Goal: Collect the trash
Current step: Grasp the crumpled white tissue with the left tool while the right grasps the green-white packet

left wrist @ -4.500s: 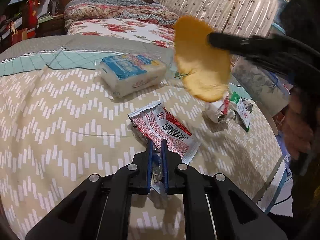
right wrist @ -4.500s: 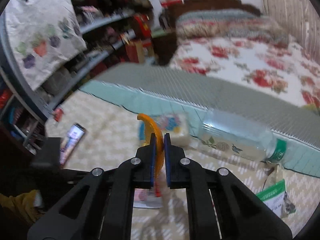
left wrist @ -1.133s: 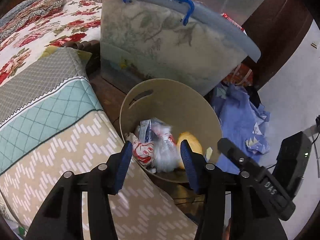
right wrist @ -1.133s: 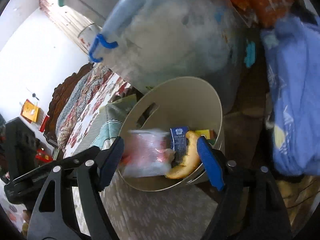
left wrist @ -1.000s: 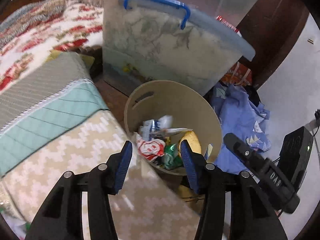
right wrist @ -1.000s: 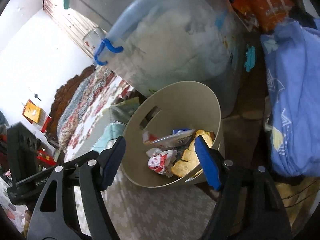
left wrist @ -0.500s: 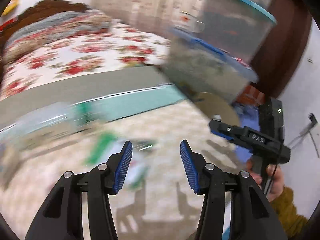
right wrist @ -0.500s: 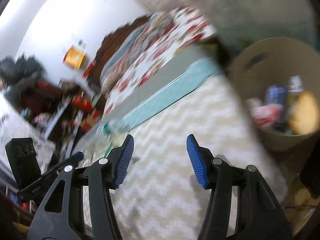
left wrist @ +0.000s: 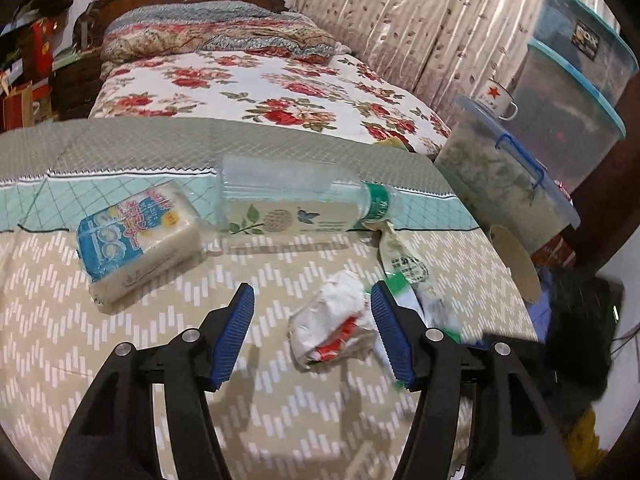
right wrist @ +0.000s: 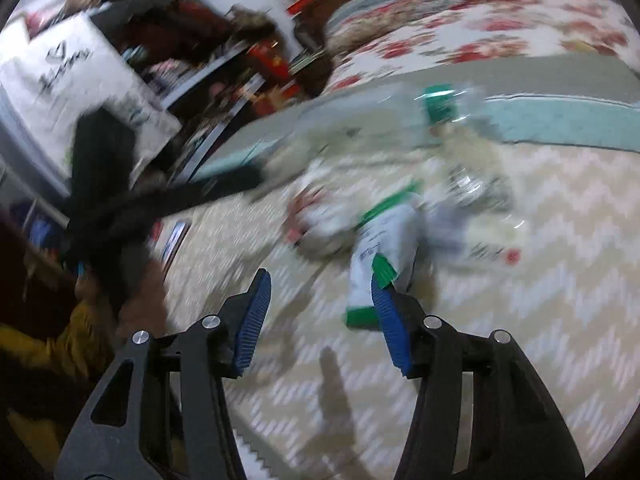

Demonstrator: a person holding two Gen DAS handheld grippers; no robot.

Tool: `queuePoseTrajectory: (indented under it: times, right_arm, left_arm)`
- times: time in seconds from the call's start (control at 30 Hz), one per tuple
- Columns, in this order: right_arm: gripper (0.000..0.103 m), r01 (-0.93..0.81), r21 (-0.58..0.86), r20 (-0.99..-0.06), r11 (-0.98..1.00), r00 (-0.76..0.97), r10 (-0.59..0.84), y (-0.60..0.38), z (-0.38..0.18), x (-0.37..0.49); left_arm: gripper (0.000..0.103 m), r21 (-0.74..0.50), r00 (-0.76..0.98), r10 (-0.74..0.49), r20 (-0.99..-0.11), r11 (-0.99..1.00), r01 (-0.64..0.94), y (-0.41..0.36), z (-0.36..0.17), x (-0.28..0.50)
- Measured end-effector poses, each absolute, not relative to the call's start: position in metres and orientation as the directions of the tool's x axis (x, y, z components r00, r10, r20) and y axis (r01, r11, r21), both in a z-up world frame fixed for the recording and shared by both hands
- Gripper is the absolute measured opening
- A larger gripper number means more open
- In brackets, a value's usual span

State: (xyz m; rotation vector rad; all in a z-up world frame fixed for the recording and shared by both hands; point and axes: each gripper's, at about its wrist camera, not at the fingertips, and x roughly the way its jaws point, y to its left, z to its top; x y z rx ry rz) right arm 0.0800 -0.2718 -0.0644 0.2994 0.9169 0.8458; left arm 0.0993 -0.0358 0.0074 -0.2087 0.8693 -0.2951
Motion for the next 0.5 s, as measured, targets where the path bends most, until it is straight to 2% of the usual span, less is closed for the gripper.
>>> queuePoseTrajectory:
  times: [0.23,0.27,0.33,0.5]
  right_arm:
    - [0.057,-0.375,0.566,-0.573,0.734,0.461,0.678,-0.305,-0.067,0.069]
    - [0.059,-0.354,0.567,-0.572,0.744,0.480,0.665,-0.309,-0.068,0.067]
    - [0.063,-0.323,0.560,-0.579,0.763,0.505,0.640,-0.315,-0.070,0.069]
    - [0.063,-0.303,0.529,-0.641,0.792,0.470,0.608,-0.296,-0.079,0.089]
  left_arm:
    - [0.066,-0.343,0.580,-0.388,-0.716,0.919,0.192,-0.032,-0.006,0.102]
    - [0.071,-0.346,0.572,-0.397,-0.718,0.916,0.200,-0.034,-0.009,0.102]
    - [0.076,-0.346,0.562,-0.403,-0.722,0.914,0.211,-0.041,-0.014,0.103]
    - [0.074,-0.315,0.535,-0.411,-0.738,0.911,0.265,-0.064,-0.027,0.108]
